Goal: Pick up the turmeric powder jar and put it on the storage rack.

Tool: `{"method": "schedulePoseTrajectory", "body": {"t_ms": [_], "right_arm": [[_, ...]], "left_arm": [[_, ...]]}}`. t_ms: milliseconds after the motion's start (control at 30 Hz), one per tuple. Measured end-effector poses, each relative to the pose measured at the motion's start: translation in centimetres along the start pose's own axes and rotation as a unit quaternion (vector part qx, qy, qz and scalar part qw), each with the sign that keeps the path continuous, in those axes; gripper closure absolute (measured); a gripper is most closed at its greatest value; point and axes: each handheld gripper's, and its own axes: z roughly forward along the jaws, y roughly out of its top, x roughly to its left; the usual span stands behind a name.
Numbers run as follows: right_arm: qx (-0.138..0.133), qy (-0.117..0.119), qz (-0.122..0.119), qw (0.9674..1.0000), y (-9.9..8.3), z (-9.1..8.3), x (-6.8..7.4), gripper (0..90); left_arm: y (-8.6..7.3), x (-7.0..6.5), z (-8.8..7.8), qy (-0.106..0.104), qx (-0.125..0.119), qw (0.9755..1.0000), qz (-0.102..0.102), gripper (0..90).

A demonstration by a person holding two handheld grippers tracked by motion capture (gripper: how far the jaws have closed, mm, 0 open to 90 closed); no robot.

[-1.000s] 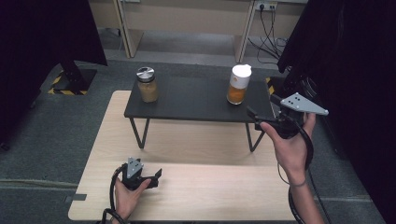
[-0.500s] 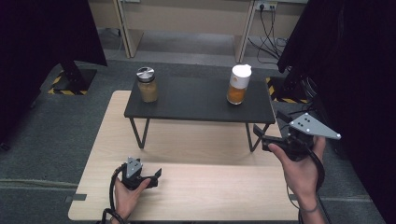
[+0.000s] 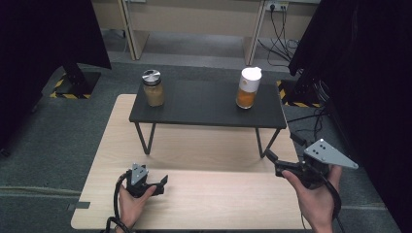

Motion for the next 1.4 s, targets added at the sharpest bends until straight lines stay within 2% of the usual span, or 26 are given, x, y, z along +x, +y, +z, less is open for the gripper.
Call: {"method": "schedulePoseTrajectory", "body": {"t_ms": [133,233,300,367,400,600,900,1400], "right_arm": [[0.004,-0.001,0.005,1.0,-1.3,0.1,0.4,8.5],[0.014,-0.003,0.018,0.9997,-3.8,0.6,0.6,8.5],[0.018,-0.005,0.02,0.9996,-4.2,0.7,0.7,8.5],[0.029,-0.007,0.033,0.999,-5.9,1.3,0.7,8.5],[0.029,-0.007,0.033,0.999,-5.9,1.3,0.7,8.5],[0.057,-0.009,0.055,0.9968,-9.1,2.6,0.9,8.5],[0.067,-0.014,0.065,0.9955,-11.0,3.3,1.3,8.5],[0.05,-0.017,0.074,0.9958,-13.4,3.7,1.8,8.5]], "left_arm": [[0.0,0.0,0.0,0.0,0.0,1.0,0.0,1.2],[0.0,0.0,0.0,0.0,0.0,1.0,0.001,1.2],[0.0,0.0,0.0,0.0,0.0,1.0,0.0,1.2],[0.0,0.0,0.0,0.001,0.0,1.0,-0.002,1.2],[0.0,0.0,0.0,0.001,0.0,1.0,-0.002,1.2],[0.0,0.1,0.0,0.0,0.0,1.0,-0.003,1.2],[0.0,0.0,-0.1,0.002,-0.001,1.0,-0.001,1.2],[-0.1,0.0,-0.1,0.002,-0.002,1.0,-0.001,1.2]]}}
